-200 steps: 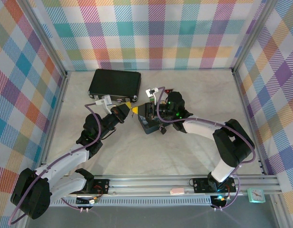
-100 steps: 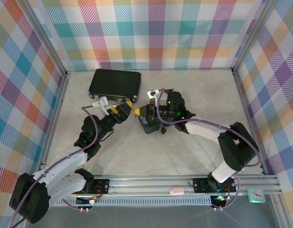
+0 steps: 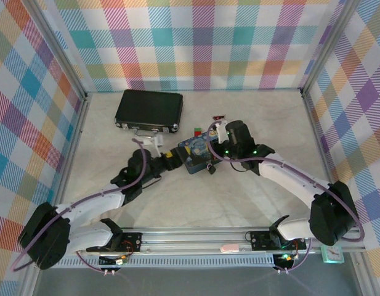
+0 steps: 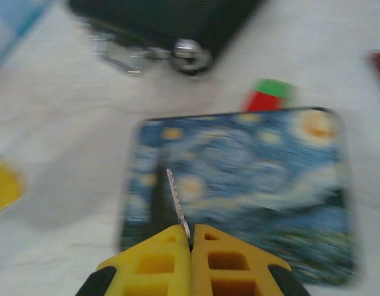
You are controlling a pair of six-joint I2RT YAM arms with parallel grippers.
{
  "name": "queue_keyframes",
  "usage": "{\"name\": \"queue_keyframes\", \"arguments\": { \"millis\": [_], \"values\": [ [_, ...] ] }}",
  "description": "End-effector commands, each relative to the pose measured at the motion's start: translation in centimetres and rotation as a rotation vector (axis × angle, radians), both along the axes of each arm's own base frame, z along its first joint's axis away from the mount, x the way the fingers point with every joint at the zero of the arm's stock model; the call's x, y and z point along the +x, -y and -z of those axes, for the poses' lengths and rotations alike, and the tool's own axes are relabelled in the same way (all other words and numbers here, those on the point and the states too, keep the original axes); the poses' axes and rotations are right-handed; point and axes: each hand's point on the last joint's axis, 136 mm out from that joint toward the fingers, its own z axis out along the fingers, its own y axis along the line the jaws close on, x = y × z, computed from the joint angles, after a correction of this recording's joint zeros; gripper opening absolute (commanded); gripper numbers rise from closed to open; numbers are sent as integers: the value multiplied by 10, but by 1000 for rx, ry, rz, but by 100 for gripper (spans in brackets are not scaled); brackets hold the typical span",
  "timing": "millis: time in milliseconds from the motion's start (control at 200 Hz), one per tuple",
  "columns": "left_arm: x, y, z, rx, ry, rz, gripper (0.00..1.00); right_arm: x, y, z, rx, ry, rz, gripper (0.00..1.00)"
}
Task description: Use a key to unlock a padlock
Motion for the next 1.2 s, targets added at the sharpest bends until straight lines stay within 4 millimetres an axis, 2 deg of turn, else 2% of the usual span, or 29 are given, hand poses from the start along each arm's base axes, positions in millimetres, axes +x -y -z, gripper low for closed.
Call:
{"name": "queue_keyframes", "arguments": {
  "millis": [0, 105, 215, 345, 470, 545, 655, 850, 1060, 1135, 1195],
  "values": [
    [-3, 18, 15, 97, -22, 2, 93, 17, 70, 7, -195, 37, 223, 0],
    [-4, 24, 30, 140, -61, -13, 93, 35, 99, 17, -233, 34, 311, 0],
    [2, 14, 33, 173, -74, -82, 94, 53, 101, 37, -282, 28, 300, 0],
    [8, -15, 28, 281, -57, -200, 100, 73, 76, 54, -267, -15, 212, 0],
    [9, -50, 21, 318, -45, -292, 100, 88, 63, 73, -286, -57, 160, 0],
    [8, -67, 22, 303, -61, -319, 100, 90, 53, 83, -281, -98, 115, 0],
    [3, -83, 23, 292, -74, -329, 100, 81, 30, 87, -202, -153, 38, 0],
    [-7, -90, 26, 302, -81, -318, 100, 64, -15, 92, -145, -214, -20, 0],
    [-14, -93, 33, 272, -119, -320, 100, 58, -84, 96, -98, -252, -50, 0],
    [-19, -88, 37, 233, -156, -298, 100, 60, -94, 98, -83, -269, -32, 0],
    [-23, -81, 43, 194, -198, -274, 100, 63, -93, 95, -78, -268, -5, 0]
  ]
}}
